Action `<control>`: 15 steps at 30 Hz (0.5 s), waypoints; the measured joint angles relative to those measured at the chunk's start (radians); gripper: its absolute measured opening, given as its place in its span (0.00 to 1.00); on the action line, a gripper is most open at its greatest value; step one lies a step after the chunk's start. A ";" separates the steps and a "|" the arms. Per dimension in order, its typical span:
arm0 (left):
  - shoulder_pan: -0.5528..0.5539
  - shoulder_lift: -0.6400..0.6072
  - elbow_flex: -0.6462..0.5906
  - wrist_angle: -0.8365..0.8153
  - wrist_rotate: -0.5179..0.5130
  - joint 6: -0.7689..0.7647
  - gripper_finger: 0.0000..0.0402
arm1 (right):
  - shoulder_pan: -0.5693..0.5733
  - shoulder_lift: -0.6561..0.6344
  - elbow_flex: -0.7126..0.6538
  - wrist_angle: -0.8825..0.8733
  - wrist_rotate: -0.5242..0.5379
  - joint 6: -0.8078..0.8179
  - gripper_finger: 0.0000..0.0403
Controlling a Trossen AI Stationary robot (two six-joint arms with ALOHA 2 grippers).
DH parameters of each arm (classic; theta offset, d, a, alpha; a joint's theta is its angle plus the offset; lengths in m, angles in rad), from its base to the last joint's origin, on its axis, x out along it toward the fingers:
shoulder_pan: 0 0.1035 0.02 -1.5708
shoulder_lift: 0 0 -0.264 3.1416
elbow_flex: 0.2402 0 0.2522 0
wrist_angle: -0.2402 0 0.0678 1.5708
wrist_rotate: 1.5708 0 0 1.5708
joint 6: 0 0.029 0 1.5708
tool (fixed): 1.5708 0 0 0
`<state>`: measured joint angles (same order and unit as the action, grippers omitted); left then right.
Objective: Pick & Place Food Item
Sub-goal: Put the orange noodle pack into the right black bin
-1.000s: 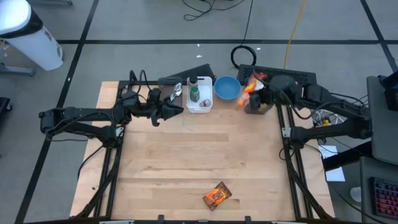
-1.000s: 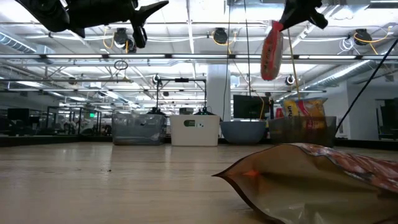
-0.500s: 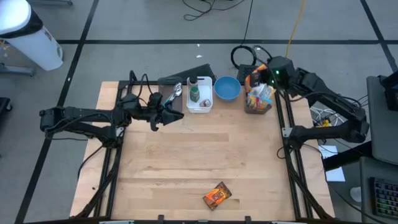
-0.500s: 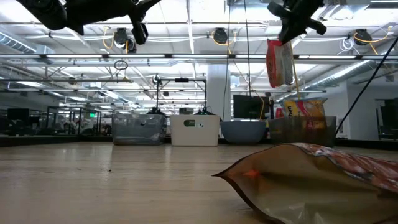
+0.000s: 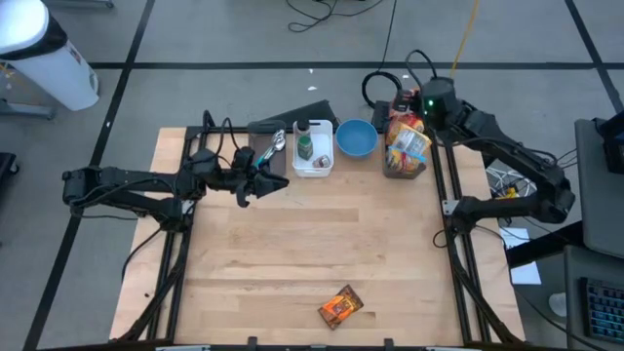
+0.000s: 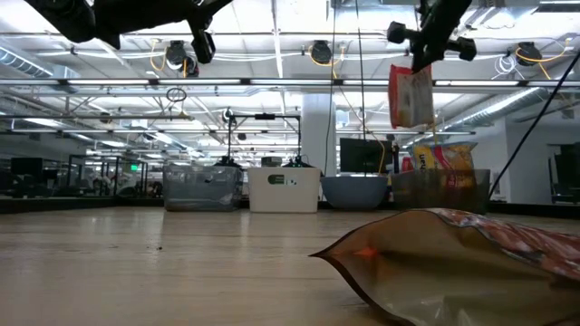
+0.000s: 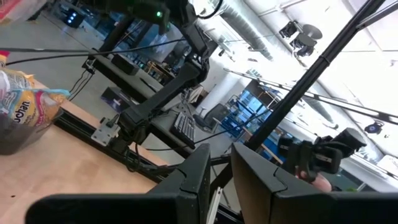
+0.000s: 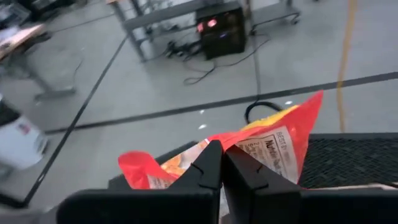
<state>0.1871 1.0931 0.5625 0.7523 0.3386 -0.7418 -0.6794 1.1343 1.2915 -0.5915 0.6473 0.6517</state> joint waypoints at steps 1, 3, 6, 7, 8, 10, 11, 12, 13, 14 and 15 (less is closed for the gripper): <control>0.000 0.000 0.000 0.000 0.000 0.000 0.18 | 0.003 -0.004 -0.014 0.001 0.025 0.010 0.00; 0.000 0.000 0.000 0.000 0.000 0.000 0.18 | 0.022 -0.018 -0.052 0.000 0.082 0.041 0.00; 0.000 0.000 0.000 0.000 0.001 0.001 0.18 | 0.069 -0.049 -0.126 -0.002 0.164 0.132 0.00; 0.000 0.000 0.000 0.000 0.001 0.002 0.18 | 0.084 -0.063 -0.153 0.000 0.182 0.166 0.00; 0.000 0.000 0.000 0.000 0.001 0.003 0.18 | 0.100 -0.078 -0.181 0.010 0.196 0.196 0.00; 0.000 0.000 0.000 0.000 0.001 0.008 0.18 | 0.127 -0.107 -0.239 0.034 0.219 0.254 0.00; 0.000 0.000 0.000 0.000 0.001 0.013 0.18 | 0.139 -0.120 -0.271 0.053 0.224 0.285 0.00; 0.000 0.000 0.000 0.000 0.001 0.017 0.18 | 0.151 -0.133 -0.300 0.069 0.230 0.316 0.00; 0.000 0.000 0.000 0.000 0.002 0.024 0.18 | 0.162 -0.144 -0.330 0.089 0.239 0.344 0.00; 0.000 0.000 0.000 0.000 0.002 0.026 0.18 | 0.173 -0.156 -0.359 0.110 0.242 0.368 0.00; 0.000 0.000 0.000 0.000 0.002 0.026 0.18 | 0.181 -0.165 -0.385 0.126 0.242 0.393 0.00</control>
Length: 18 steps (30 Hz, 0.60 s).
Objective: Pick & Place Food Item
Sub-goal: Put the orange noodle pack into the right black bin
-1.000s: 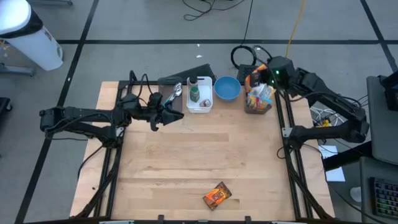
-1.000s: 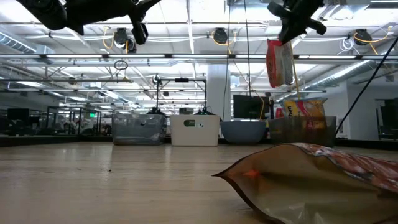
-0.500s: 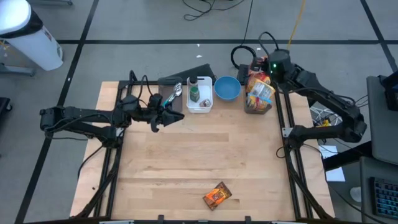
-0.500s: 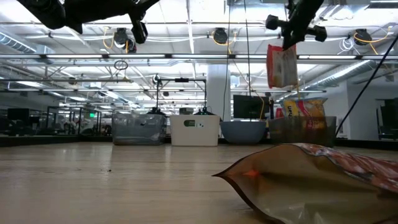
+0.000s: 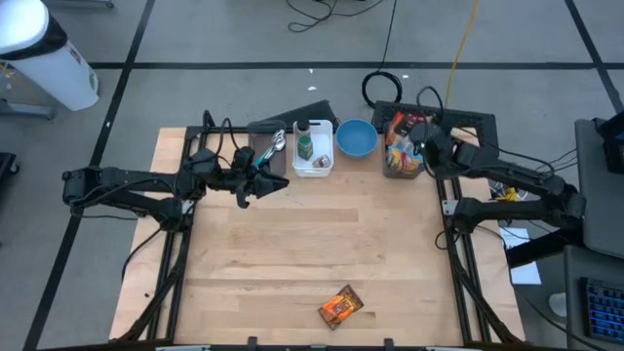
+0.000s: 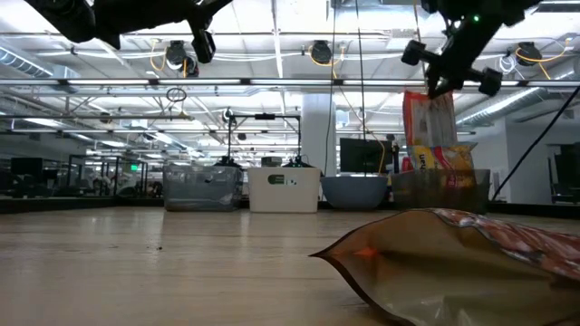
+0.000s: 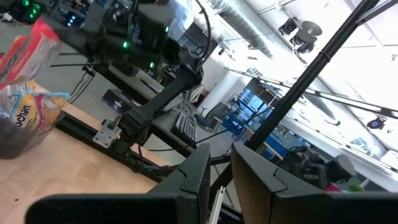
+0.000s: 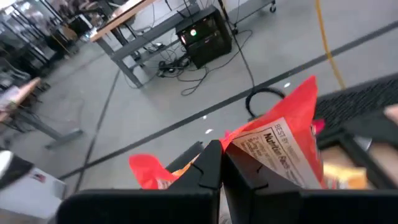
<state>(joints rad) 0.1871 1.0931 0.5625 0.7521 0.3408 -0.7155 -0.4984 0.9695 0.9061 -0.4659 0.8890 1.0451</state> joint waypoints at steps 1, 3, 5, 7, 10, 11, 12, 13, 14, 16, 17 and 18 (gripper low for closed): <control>0.000 0.000 0.000 0.000 0.000 0.000 0.18 | 0.009 -0.007 -0.025 0.014 0.000 0.023 0.00; 0.000 0.000 0.000 0.000 0.001 -0.002 0.18 | 0.026 -0.014 -0.070 0.034 0.000 0.067 0.00; 0.000 0.000 0.000 0.000 0.006 -0.003 0.18 | 0.042 -0.014 -0.102 0.045 0.000 0.116 0.00; 0.000 0.000 0.000 0.000 0.024 -0.004 0.18 | 0.055 -0.007 -0.122 0.045 0.000 0.165 0.00; 0.000 0.000 0.000 -0.001 0.033 -0.005 0.18 | 0.076 0.011 -0.138 0.047 0.002 0.224 0.00; 0.000 0.000 0.000 -0.001 0.034 -0.005 0.18 | 0.082 0.017 -0.139 0.047 0.004 0.241 0.00; 0.000 0.000 0.000 -0.001 0.034 -0.005 0.18 | 0.088 0.022 -0.139 0.048 0.009 0.257 0.00; 0.000 0.000 0.000 -0.001 0.034 -0.005 0.18 | 0.095 0.027 -0.139 0.051 0.022 0.275 0.00; 0.000 0.000 0.000 -0.001 0.034 -0.005 0.18 | 0.103 0.031 -0.139 0.052 0.034 0.291 0.00; 0.000 0.000 0.000 -0.001 0.034 -0.005 0.18 | 0.116 0.034 -0.139 0.051 0.066 0.330 0.00; 0.000 0.000 0.000 -0.001 0.034 -0.005 0.18 | 0.120 0.034 -0.139 0.051 0.081 0.343 0.00; 0.000 0.000 0.000 -0.001 0.034 -0.005 0.18 | 0.121 0.033 -0.139 0.051 0.092 0.351 0.00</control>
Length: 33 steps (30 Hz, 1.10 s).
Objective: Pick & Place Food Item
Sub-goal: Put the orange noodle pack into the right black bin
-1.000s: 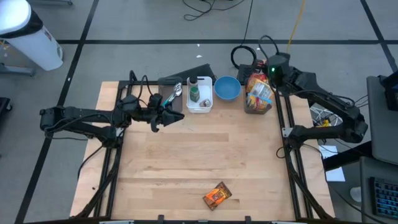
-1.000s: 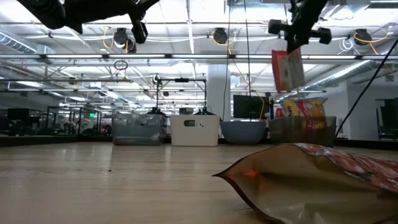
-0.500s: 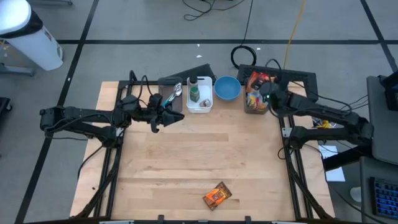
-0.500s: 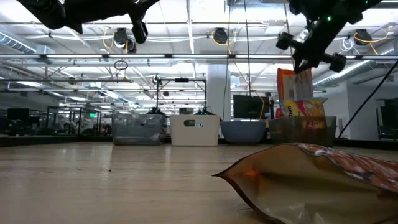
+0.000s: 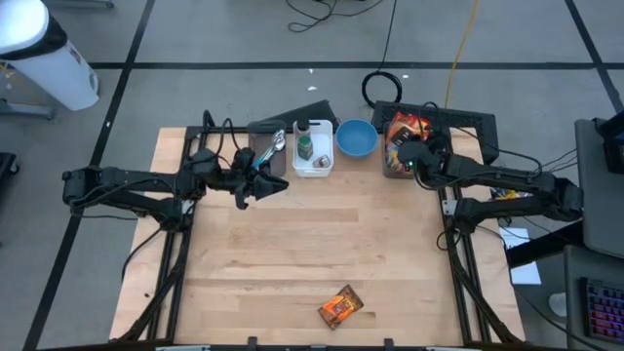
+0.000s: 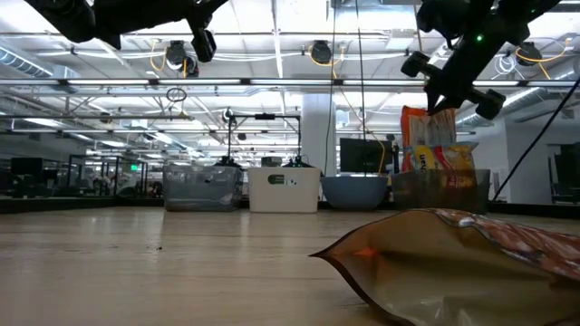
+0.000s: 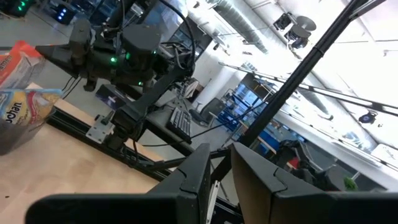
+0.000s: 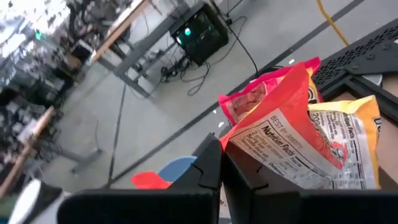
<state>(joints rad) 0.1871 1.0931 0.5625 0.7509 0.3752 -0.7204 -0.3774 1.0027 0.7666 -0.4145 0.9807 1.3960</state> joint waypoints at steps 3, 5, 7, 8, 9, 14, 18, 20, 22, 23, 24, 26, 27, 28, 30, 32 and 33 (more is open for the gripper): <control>0.000 0.000 0.000 0.000 0.000 0.001 0.18 | -0.015 0.000 0.000 -0.006 0.014 0.006 0.00; 0.000 0.000 0.000 0.000 0.000 0.001 0.18 | -0.041 0.000 0.000 -0.022 -0.004 0.011 0.00; 0.000 0.000 0.000 0.000 0.000 0.001 0.18 | -0.073 0.001 0.000 -0.049 -0.054 0.047 0.00; 0.000 0.000 0.000 0.000 0.000 0.001 0.18 | -0.089 0.005 0.000 -0.066 -0.079 0.072 0.00; 0.000 0.000 0.000 0.000 0.000 0.001 0.18 | -0.102 0.008 0.000 -0.083 -0.105 0.093 0.00; 0.000 0.000 0.000 0.000 0.000 0.004 0.18 | -0.137 0.037 0.000 -0.112 -0.180 0.111 0.00; 0.000 0.000 0.000 -0.003 0.000 0.004 0.18 | -0.168 0.075 0.001 -0.108 -0.238 0.120 0.00; 0.000 0.000 0.000 -0.013 0.000 0.004 0.18 | -0.181 0.090 0.001 -0.105 -0.257 0.133 0.00; 0.000 0.000 0.000 -0.028 0.000 0.004 0.18 | -0.190 0.101 0.002 -0.101 -0.268 0.137 0.00; 0.000 0.000 0.000 -0.035 0.000 0.003 0.18 | -0.193 0.104 0.002 -0.099 -0.271 0.136 0.00; 0.000 0.000 0.000 -0.041 0.001 0.000 0.18 | -0.195 0.106 0.002 -0.098 -0.272 0.133 0.00; 0.000 0.000 0.000 -0.052 0.000 -0.010 0.18 | -0.200 0.106 0.002 -0.097 -0.274 0.132 0.00; 0.000 0.000 0.000 -0.055 0.000 -0.015 0.18 | -0.203 0.107 0.002 -0.093 -0.274 0.128 0.00; 0.000 0.000 0.000 -0.054 0.000 -0.015 0.18 | -0.205 0.107 0.002 -0.084 -0.276 0.113 0.00; 0.000 0.000 0.000 -0.053 0.000 -0.015 0.18 | -0.205 0.108 0.001 -0.053 -0.278 0.059 0.00; 0.000 0.000 0.000 -0.053 0.000 -0.012 0.18 | -0.205 0.108 0.000 -0.012 -0.283 -0.013 0.00; 0.000 0.000 0.000 -0.053 0.000 -0.007 0.18 | -0.205 0.108 0.000 0.011 -0.286 -0.046 0.00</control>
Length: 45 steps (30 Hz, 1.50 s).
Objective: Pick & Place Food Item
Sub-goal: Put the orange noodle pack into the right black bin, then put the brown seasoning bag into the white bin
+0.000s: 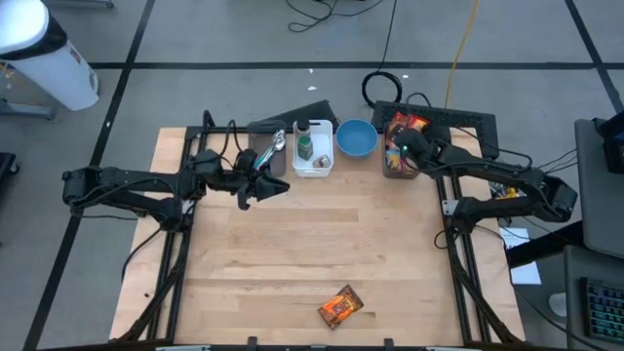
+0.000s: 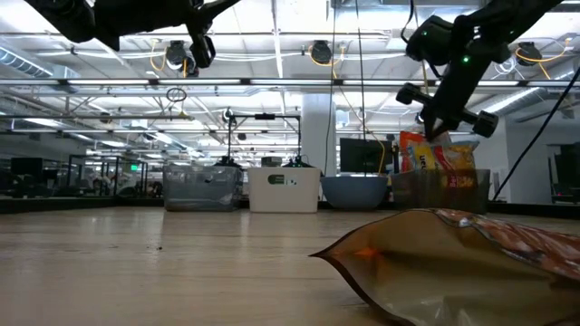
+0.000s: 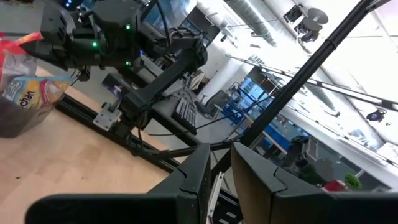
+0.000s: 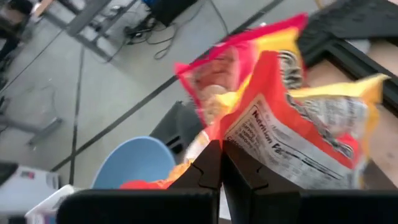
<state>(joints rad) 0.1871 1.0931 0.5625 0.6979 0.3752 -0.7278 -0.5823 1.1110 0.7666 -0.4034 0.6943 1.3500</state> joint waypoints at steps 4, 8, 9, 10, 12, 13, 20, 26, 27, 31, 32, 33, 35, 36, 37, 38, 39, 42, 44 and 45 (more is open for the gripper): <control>0.000 0.000 0.000 0.001 0.000 0.012 0.18 | 0.000 0.000 0.000 0.040 -0.009 -0.062 0.00; 0.000 0.000 0.000 0.001 0.000 0.012 0.18 | -0.006 0.000 0.000 0.037 -0.041 -0.068 0.05; 0.000 0.000 0.000 0.001 0.000 0.012 0.18 | -0.006 0.000 0.000 0.038 -0.050 -0.079 0.06; 0.000 0.000 0.000 0.001 0.000 0.012 0.18 | -0.006 0.000 0.000 0.037 -0.057 -0.086 0.09; 0.000 0.000 0.000 0.001 0.000 0.012 0.18 | -0.006 0.000 0.000 0.039 -0.068 -0.099 0.14; 0.000 0.000 0.000 0.001 0.000 0.012 0.18 | -0.006 0.000 0.000 0.042 -0.070 -0.105 0.18; 0.000 0.000 0.000 0.002 0.000 0.010 0.18 | -0.006 -0.005 0.000 0.127 -0.070 -0.162 0.42; 0.002 0.000 0.000 0.003 0.000 0.008 0.18 | -0.005 -0.043 0.000 0.306 -0.072 -0.441 0.53; 0.002 0.000 0.000 0.003 0.000 0.007 0.18 | -0.005 -0.055 0.000 0.326 -0.072 -0.479 0.54; 0.002 0.000 0.000 0.010 0.000 0.007 0.18 | -0.005 -0.105 0.000 0.346 -0.072 -0.560 0.53; 0.002 0.000 0.000 0.013 -0.001 0.007 0.18 | -0.005 -0.121 0.000 0.345 -0.074 -0.585 0.53; 0.002 0.000 0.000 0.015 -0.005 0.006 0.18 | -0.005 -0.138 0.000 0.347 -0.089 -0.614 0.52; 0.002 0.000 0.000 0.020 -0.018 0.004 0.18 | -0.005 -0.166 0.000 0.363 -0.136 -0.678 0.51; 0.002 0.000 0.000 0.028 -0.024 0.003 0.18 | -0.005 -0.179 0.000 0.375 -0.169 -0.711 0.51; 0.002 0.000 0.000 0.044 -0.030 -0.001 0.18 | -0.005 -0.191 -0.001 0.395 -0.205 -0.746 0.51; 0.004 0.000 0.000 0.063 -0.035 -0.005 0.18 | -0.004 -0.203 -0.001 0.428 -0.244 -0.780 0.51; 0.009 0.000 0.000 0.079 -0.035 -0.003 0.18 | -0.001 -0.213 -0.001 0.465 -0.290 -0.810 0.51; 0.044 0.000 0.000 0.097 0.000 0.030 0.18 | 0.027 -0.227 -0.001 0.578 -0.412 -0.886 0.51; 0.081 -0.006 0.000 0.088 0.042 0.039 0.18 | 0.054 -0.228 -0.001 0.659 -0.497 -0.907 0.51; 0.102 -0.015 0.000 0.076 0.067 0.036 0.18 | 0.065 -0.228 -0.001 0.702 -0.546 -0.910 0.51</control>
<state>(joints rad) 0.2895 1.0780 0.5623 0.7742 0.4418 -0.6916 -0.5170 0.8829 0.7658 0.2988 0.1485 0.4403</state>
